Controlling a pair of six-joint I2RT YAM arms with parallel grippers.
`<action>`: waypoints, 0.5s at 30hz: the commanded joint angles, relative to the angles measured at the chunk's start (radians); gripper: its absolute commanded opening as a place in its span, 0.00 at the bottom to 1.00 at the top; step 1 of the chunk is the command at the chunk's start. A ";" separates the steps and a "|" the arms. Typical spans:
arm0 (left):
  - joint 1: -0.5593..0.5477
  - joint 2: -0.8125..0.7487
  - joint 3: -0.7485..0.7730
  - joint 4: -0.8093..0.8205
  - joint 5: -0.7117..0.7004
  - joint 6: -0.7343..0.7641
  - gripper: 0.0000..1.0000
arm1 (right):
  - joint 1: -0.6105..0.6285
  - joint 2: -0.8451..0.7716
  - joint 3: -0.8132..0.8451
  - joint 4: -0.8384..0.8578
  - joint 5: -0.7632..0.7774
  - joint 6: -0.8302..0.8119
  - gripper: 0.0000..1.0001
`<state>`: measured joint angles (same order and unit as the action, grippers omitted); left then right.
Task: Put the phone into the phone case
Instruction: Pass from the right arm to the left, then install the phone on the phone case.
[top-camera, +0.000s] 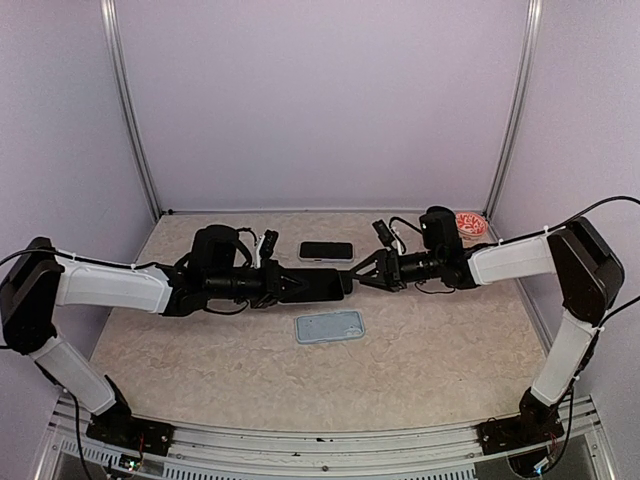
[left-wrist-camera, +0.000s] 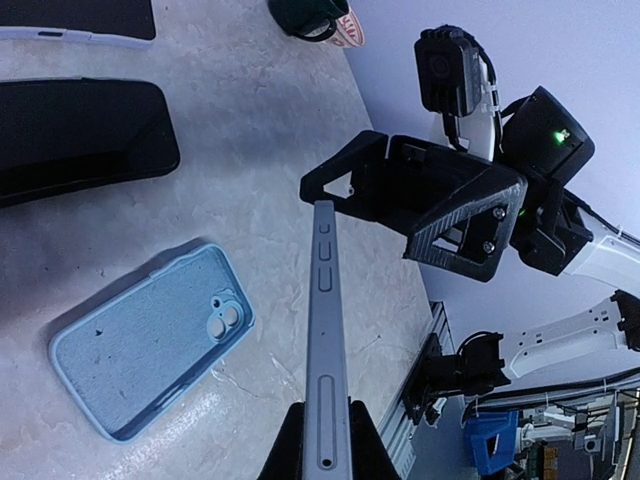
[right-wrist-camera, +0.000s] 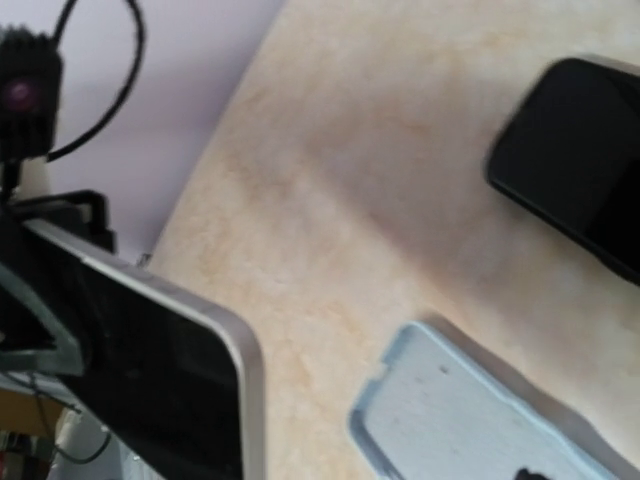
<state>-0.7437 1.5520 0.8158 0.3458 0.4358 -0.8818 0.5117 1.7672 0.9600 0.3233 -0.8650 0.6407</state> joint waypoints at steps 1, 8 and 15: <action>-0.008 -0.002 0.023 -0.020 -0.006 0.012 0.00 | -0.013 -0.016 -0.001 -0.097 0.069 -0.040 0.83; -0.008 0.062 0.053 -0.051 0.012 -0.010 0.00 | -0.014 0.020 0.000 -0.142 0.098 -0.039 0.83; -0.008 0.128 0.089 -0.063 0.033 -0.024 0.00 | -0.013 0.041 -0.027 -0.116 0.091 -0.031 0.83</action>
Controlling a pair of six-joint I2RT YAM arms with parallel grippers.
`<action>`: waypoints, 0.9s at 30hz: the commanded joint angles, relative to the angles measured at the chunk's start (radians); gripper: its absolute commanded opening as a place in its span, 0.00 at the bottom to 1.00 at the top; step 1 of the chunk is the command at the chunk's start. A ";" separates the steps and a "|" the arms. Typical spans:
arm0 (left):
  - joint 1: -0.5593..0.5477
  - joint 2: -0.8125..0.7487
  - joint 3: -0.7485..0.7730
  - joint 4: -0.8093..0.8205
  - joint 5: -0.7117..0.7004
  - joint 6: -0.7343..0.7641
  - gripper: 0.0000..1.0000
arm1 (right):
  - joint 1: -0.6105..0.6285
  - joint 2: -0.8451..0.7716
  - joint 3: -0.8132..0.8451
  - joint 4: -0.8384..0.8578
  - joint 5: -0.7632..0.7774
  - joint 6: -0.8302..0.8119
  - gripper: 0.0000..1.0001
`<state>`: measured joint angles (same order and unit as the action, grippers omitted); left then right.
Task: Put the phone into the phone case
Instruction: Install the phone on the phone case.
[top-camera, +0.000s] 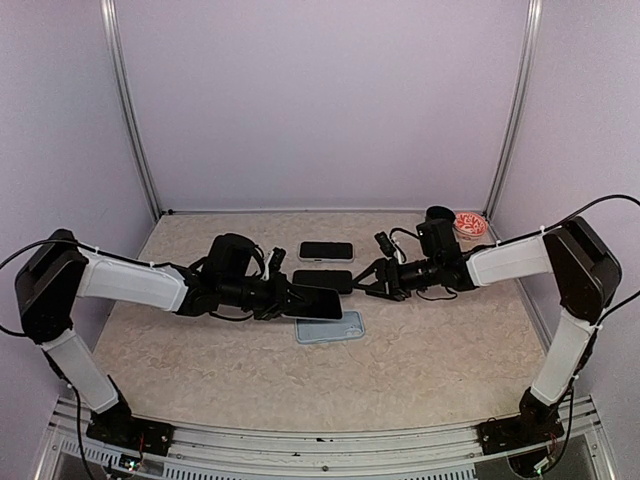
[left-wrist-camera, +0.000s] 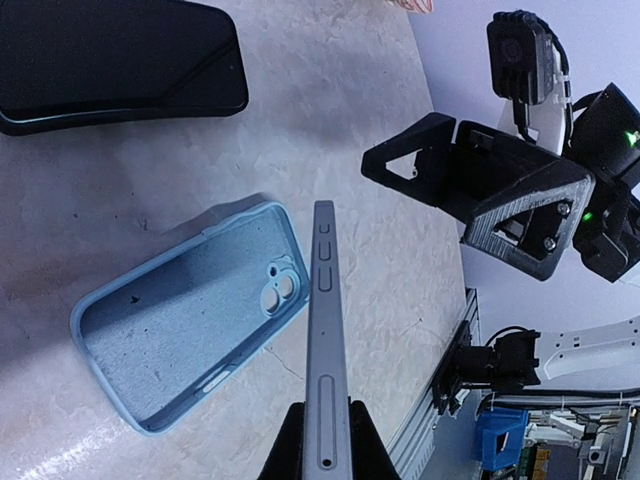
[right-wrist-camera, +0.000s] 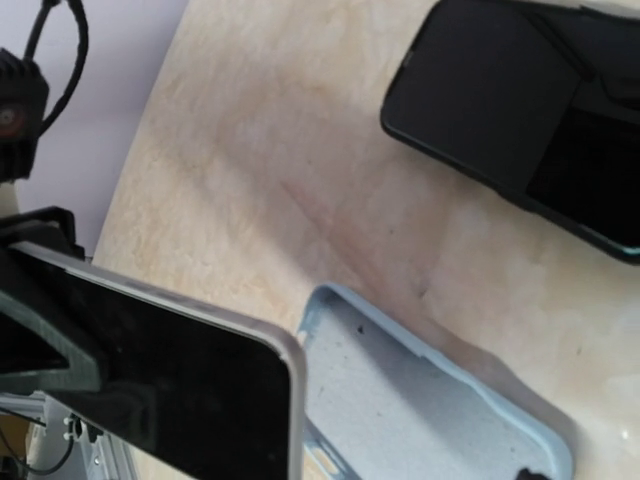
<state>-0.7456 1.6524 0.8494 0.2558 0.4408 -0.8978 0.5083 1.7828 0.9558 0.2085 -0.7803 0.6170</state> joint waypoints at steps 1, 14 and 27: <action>-0.005 0.035 0.061 0.026 0.030 -0.009 0.00 | -0.010 0.029 -0.027 0.007 0.005 -0.004 0.83; -0.006 0.156 0.128 0.034 0.079 -0.038 0.00 | 0.005 0.077 -0.066 0.105 -0.035 0.037 0.83; -0.015 0.220 0.154 0.039 0.105 -0.066 0.00 | 0.020 0.114 -0.084 0.154 -0.045 0.063 0.83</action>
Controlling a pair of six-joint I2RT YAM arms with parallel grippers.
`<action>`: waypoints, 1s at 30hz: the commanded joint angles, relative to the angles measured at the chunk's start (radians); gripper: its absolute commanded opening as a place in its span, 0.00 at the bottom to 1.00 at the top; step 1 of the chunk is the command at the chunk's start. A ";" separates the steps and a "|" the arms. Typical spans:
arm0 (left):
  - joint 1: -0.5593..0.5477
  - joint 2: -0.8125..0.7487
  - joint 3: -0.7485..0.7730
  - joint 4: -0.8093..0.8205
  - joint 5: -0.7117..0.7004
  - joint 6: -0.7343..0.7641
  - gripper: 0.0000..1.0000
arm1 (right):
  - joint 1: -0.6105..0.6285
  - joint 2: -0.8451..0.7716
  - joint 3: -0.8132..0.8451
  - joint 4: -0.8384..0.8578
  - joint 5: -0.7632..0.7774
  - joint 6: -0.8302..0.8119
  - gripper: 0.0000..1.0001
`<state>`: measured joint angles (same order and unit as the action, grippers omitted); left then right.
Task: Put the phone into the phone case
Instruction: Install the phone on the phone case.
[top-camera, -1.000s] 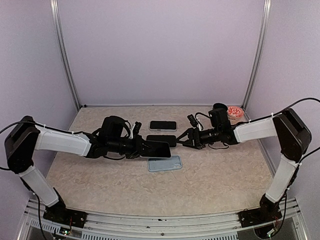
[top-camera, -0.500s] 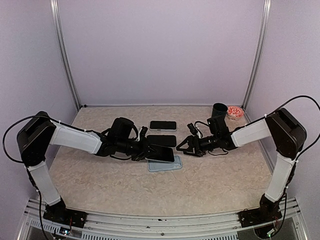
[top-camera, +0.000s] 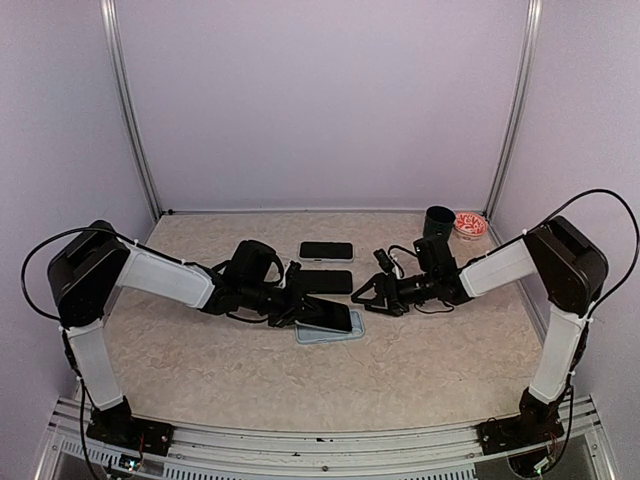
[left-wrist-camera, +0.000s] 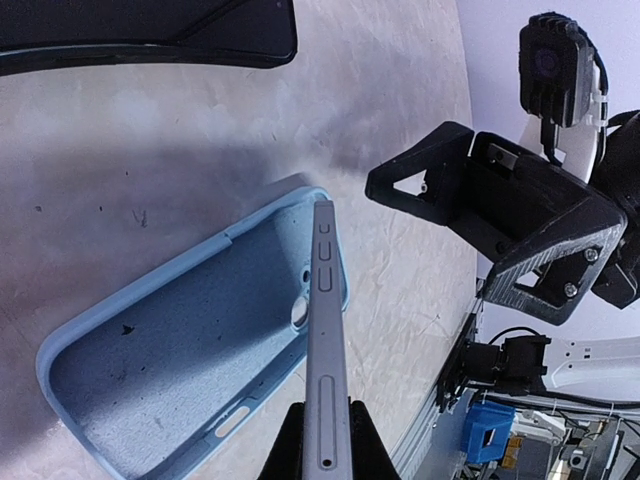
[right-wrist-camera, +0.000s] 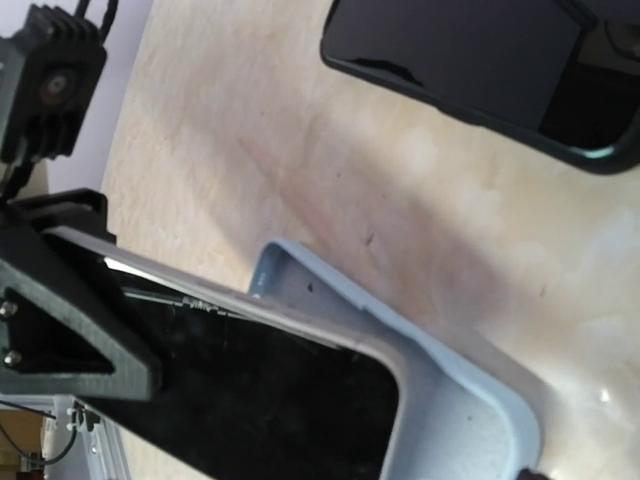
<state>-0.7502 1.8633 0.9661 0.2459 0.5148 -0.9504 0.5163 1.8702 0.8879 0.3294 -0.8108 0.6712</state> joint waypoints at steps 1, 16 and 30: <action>-0.012 0.011 0.037 0.050 0.032 -0.017 0.00 | 0.014 0.029 -0.016 0.035 -0.014 0.010 0.83; -0.016 0.026 0.012 0.116 0.048 -0.084 0.00 | 0.046 0.062 -0.020 0.060 -0.008 0.023 0.83; -0.016 0.052 0.003 0.118 0.039 -0.098 0.00 | 0.049 0.062 -0.030 0.072 -0.008 0.026 0.83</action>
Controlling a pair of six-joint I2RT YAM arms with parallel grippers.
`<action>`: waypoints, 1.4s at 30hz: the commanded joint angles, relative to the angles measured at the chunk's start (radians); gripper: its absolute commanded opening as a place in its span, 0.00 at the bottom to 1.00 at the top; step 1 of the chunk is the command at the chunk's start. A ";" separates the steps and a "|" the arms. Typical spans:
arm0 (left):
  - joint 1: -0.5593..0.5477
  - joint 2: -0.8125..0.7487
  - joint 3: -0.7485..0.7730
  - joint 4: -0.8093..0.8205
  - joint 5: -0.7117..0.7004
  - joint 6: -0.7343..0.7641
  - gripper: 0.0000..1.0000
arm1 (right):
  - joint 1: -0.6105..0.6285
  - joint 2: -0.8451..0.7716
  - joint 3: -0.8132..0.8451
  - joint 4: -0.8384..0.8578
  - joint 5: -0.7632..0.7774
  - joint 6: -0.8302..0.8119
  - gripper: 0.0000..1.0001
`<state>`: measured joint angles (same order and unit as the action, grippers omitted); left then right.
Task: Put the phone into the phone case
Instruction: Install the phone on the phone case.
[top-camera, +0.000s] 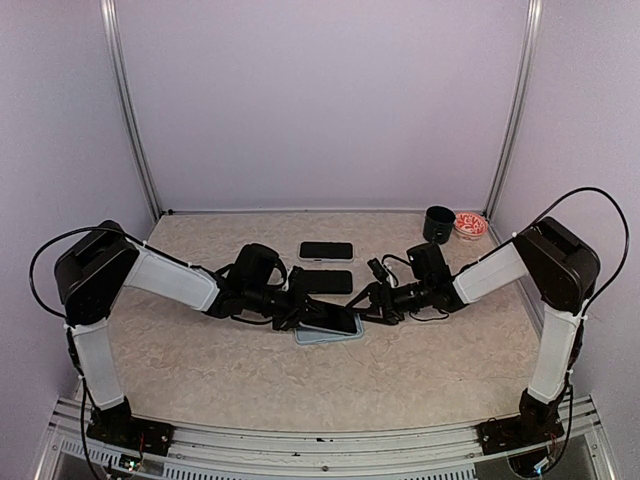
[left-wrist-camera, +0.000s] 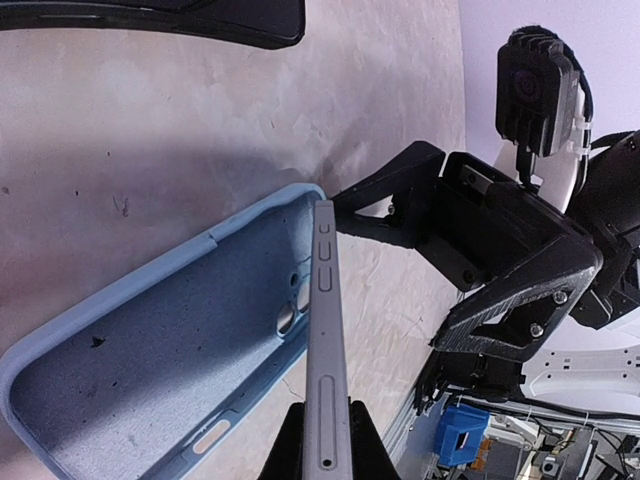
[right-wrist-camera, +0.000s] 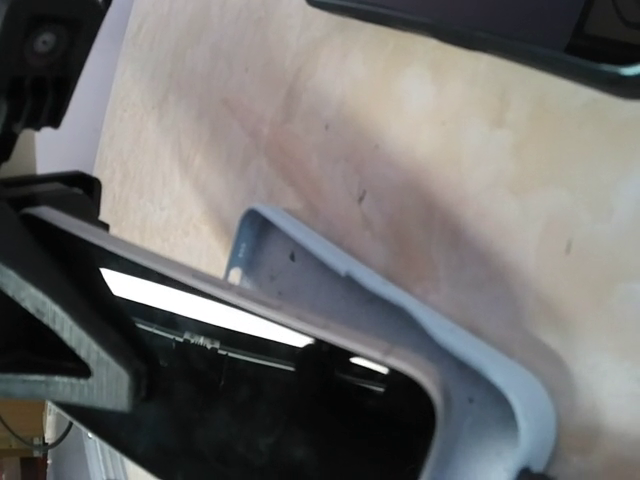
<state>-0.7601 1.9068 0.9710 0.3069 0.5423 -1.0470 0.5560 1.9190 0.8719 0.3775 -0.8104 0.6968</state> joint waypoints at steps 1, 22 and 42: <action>-0.006 0.012 -0.002 0.060 0.012 -0.003 0.00 | 0.011 0.013 -0.014 0.025 -0.009 0.002 0.83; -0.007 0.050 -0.027 0.075 0.012 -0.051 0.00 | 0.035 0.040 -0.022 0.044 -0.009 0.007 0.83; 0.008 0.088 -0.145 0.282 0.027 -0.246 0.00 | 0.057 0.034 -0.034 0.038 0.004 0.011 0.83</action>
<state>-0.7540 1.9789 0.8673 0.5751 0.5766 -1.2366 0.5831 1.9453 0.8551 0.4442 -0.7914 0.7074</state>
